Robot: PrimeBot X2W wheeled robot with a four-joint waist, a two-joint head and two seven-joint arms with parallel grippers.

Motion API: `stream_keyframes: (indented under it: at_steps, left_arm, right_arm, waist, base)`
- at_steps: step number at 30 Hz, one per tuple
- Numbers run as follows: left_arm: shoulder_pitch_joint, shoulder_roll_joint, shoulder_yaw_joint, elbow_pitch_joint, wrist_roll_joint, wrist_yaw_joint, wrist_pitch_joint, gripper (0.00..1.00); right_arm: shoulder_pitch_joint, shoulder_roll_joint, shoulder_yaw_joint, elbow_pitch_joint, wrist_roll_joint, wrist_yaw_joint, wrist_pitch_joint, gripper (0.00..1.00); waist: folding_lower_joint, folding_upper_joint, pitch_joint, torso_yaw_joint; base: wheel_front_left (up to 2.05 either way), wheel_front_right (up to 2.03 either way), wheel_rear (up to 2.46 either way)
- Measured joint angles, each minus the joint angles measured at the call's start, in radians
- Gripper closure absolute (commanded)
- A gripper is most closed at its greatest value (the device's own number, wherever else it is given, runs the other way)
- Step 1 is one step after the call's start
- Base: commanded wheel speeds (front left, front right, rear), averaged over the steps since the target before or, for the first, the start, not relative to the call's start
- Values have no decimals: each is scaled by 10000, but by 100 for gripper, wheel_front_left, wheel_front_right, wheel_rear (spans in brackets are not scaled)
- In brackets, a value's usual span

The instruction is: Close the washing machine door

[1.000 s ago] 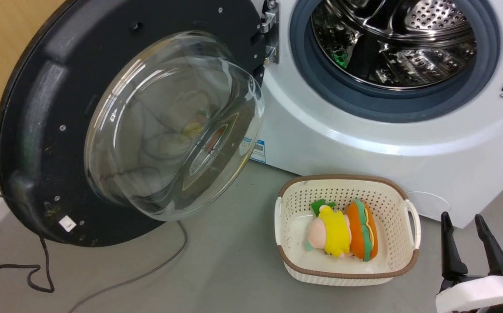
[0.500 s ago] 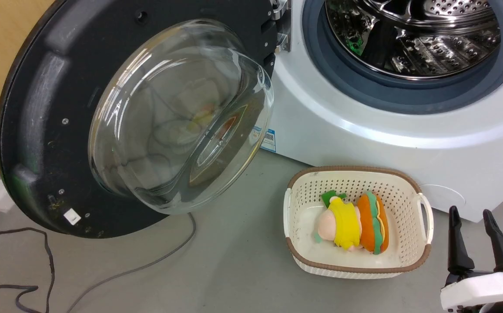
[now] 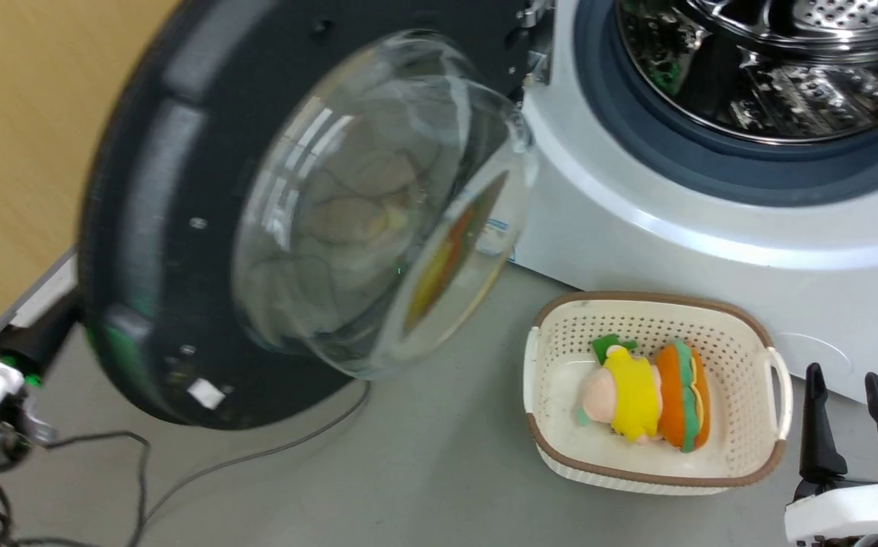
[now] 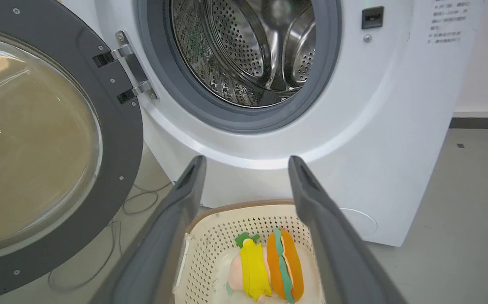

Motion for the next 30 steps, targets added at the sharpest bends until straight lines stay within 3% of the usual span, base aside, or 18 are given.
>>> stream_keyframes:
  at_steps: [7,15,21,30]
  left_arm:
    - [1019,-353,-640,-1490,-1022,-79,754,100]
    - [2126,-802,-1964,-3626,-1110,-86,926,100]
    - [2448,-1218,-3764,-4918,-928,-86,846,100]
    - [2303,-1335,-5787,-5348,-757,-86,44,100]
  right_arm:
    - [-1,4,-171,132,215,0,-125,0]
    - [-4,12,-163,171,244,0,-153,0]
    - [-117,15,-65,213,242,0,-153,0]
    - [-240,21,8,217,244,0,-153,0]
  waist:
    - [0,0,-64,395]
    - [0,0,-85,435]
    - [0,0,-11,73]
    - [0,0,87,-885]
  base:
    - [0,0,0]
    - [0,0,0]
    - [0,0,0]
    - [0,0,0]
